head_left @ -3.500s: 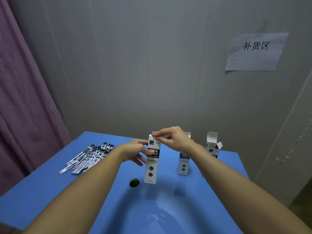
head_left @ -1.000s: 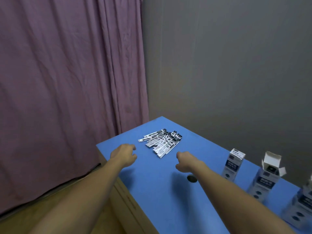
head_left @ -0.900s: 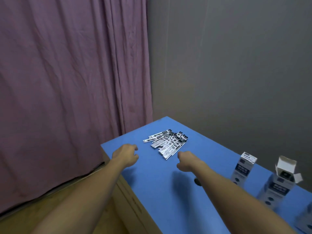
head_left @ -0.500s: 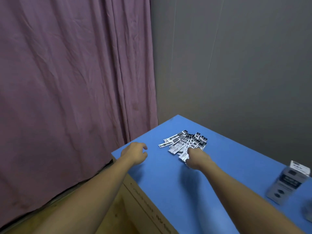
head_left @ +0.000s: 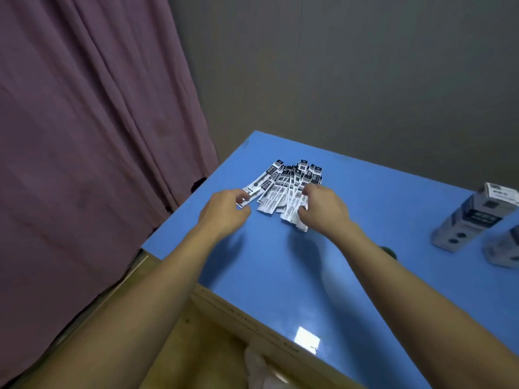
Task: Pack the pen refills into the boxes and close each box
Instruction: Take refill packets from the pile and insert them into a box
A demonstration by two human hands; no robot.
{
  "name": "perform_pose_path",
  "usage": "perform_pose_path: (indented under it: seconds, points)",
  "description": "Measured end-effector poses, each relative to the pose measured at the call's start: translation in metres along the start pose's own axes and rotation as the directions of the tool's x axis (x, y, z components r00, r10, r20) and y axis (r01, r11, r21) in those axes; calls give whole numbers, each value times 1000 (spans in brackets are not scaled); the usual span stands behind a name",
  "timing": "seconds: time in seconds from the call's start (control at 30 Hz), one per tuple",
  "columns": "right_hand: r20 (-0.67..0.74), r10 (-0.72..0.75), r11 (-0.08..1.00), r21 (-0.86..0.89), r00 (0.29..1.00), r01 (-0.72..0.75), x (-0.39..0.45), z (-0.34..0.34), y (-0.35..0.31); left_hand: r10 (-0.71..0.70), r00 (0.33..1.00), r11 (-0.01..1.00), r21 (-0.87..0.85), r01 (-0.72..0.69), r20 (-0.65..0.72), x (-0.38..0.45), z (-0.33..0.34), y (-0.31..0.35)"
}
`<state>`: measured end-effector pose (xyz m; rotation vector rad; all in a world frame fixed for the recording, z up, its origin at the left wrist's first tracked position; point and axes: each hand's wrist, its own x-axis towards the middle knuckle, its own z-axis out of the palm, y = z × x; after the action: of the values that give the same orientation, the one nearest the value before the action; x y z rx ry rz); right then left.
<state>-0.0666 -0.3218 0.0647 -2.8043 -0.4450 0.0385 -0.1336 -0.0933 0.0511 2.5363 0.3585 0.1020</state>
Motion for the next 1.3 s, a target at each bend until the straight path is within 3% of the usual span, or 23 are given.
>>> perform_pose_path:
  seconds: [0.33, 0.5, 0.63, 0.87, 1.07, 1.3]
  points:
    - [-72, 32, 994, 104, 997, -24, 65, 23, 10, -98, 995, 995, 17, 97, 29, 86, 12, -25]
    - [-53, 43, 990, 140, 998, -35, 91, 23, 14, -143, 990, 989, 31, 142, 22, 136, 28, -9]
    - [-52, 74, 984, 164, 996, -64, 108, 21, 18, -121, 988, 993, 22, 120, 100, 169, 49, 12]
    - [-39, 105, 971, 222, 994, -93, 108, 28, 20, -120, 979, 975, 204, 85, 167, 203, 70, 20]
    - [-30, 136, 968, 218, 990, -126, 109, 27, 30, -226, 946, 971, 134, 198, 234, 217, 58, -4]
    - [-2, 119, 965, 235, 993, -115, 115, 35, 23, -251, 931, 966, 14, 257, 265, 216, 44, -12]
